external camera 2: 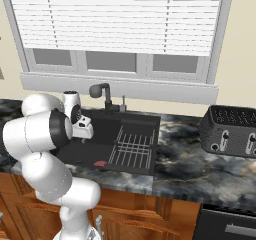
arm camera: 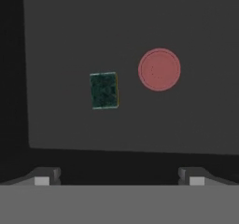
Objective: Pick up the sponge and soap dispenser from the sink, and place them back in the cabinet, and close the cabinet door.
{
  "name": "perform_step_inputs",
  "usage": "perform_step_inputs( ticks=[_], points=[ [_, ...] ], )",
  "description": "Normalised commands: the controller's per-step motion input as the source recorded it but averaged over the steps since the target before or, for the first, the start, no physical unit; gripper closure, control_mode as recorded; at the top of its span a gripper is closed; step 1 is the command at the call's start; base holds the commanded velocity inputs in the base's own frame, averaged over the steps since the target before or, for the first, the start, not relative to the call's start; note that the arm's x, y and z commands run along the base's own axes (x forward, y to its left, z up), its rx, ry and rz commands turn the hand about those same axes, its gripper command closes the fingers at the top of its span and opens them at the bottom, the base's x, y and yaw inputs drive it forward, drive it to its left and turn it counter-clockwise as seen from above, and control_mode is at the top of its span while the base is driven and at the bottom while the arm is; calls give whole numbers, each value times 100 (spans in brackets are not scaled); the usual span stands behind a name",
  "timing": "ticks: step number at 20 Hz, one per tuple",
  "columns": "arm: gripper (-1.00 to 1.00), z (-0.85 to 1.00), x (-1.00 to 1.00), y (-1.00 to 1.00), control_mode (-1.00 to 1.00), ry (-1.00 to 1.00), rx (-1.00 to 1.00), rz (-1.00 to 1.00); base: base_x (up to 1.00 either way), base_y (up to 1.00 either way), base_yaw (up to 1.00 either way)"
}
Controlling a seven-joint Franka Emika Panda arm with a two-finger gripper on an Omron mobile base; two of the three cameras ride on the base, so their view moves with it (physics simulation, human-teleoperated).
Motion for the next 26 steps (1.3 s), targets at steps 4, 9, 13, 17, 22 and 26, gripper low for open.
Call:
perform_step_inputs(
  ticks=[4,9,13,17,22,26],
  points=[
    [-100,-14,6,9,-100,0,0,0,0,0,0],
    [-100,-13,7,11,-100,0,0,0,0,0,0],
    [-100,-9,15,7,-100,0,0,0,0,0,0],
    [-100,-10,18,2,-100,0,0,0,0,0,0],
    [-100,-18,12,6,-100,0,0,0,0,0,0],
    [-100,-20,0,6,-100,0,0,0,0,0,0]
  ],
)
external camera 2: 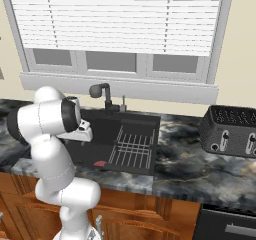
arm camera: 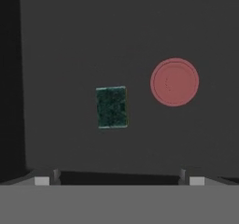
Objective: Pick up the sponge and soap dispenser from the sink, and place them back in the cabinet, and close the cabinet door.
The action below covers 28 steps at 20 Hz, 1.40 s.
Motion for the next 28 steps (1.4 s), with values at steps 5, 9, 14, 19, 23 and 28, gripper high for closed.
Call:
perform_step_inputs(
  ticks=[5,9,14,19,23,28],
  points=[
    [-100,-20,0,4,-100,0,0,0,0,0,0],
    [-100,-23,0,1,-100,0,0,0,0,0,0],
    [-100,-23,0,2,-100,0,0,0,0,0,0],
    [-100,-19,0,1,-100,0,0,0,0,0,0],
    [-100,-15,4,0,-100,0,0,0,0,0,0],
    [-100,-15,8,4,-100,0,0,0,0,0,0]
  ],
)
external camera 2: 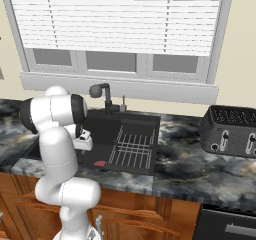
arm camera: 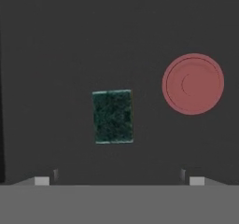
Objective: Pick up the sponge and soap dispenser from the sink, and place them back in the cabinet, and close the cabinet door.
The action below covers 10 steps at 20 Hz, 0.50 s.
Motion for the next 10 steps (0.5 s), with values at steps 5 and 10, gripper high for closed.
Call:
perform_step_inputs(
  ticks=[5,10],
  points=[
    [-100,-18,8,9,-100,0,0,0,0,0,0],
    [-100,-16,6,9,-100,0,0,0,0,0,0]
  ],
)
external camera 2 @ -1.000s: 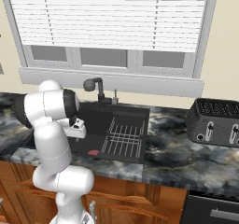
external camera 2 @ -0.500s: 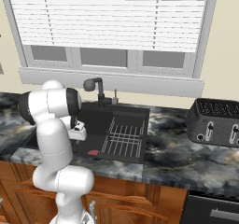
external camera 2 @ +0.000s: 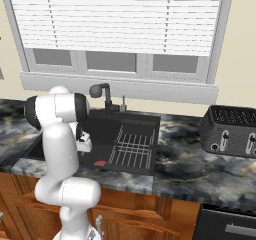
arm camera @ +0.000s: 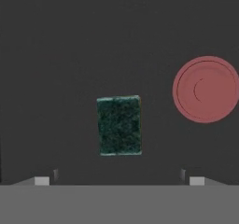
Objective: Pick up the sponge and soap dispenser from the sink, and place them back in the cabinet, and close the cabinet door.
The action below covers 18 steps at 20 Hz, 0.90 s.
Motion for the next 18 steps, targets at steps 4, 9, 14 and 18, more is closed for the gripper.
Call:
perform_step_inputs(
  ticks=[4,9,14,18],
  points=[
    [-100,-15,1,3,-100,0,0,0,0,0,0],
    [-100,-17,1,0,-100,0,0,0,0,0,0],
    [-100,-13,0,0,-100,0,0,0,0,0,0],
    [-100,-14,0,0,-100,0,0,0,0,0,0]
  ],
)
